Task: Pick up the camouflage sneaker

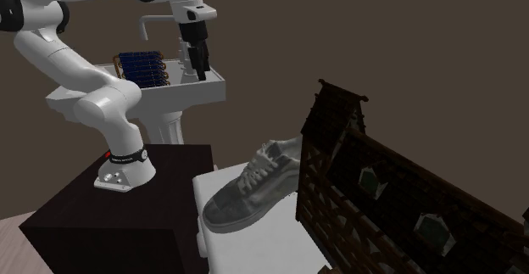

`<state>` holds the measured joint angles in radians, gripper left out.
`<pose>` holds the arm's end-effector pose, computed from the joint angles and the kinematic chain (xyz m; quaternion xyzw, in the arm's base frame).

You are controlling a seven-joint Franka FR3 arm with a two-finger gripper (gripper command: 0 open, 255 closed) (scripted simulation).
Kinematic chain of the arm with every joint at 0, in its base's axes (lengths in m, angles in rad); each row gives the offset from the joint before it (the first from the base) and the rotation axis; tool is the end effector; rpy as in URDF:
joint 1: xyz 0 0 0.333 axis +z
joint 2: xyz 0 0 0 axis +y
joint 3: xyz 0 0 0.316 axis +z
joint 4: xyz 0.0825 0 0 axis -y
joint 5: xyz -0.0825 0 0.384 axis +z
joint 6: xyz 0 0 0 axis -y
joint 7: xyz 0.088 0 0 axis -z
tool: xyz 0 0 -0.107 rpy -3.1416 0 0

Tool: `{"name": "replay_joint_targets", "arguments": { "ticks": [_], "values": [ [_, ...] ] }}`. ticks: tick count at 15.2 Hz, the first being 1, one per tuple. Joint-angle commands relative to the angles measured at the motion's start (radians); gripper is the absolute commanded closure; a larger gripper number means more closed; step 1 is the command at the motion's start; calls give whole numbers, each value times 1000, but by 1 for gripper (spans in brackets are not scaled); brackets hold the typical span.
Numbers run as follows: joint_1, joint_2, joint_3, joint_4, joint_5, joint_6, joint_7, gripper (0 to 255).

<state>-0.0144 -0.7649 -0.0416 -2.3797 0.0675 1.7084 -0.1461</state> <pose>0.3253 -0.0154 0.5855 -0.9967 -0.0470 -0.0508 0.0433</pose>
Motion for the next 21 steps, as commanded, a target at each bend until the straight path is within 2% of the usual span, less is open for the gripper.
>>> {"name": "replay_joint_targets", "arguments": {
  "ticks": [1,12,17,21],
  "values": [
    [0,0,0,0,0,0,0,0],
    [-46,192,-208,112,-129,125,-300,0],
    [-48,316,-301,213,-144,177,-436,0],
    [-45,430,-375,315,-128,210,-550,0]
  ]
}}
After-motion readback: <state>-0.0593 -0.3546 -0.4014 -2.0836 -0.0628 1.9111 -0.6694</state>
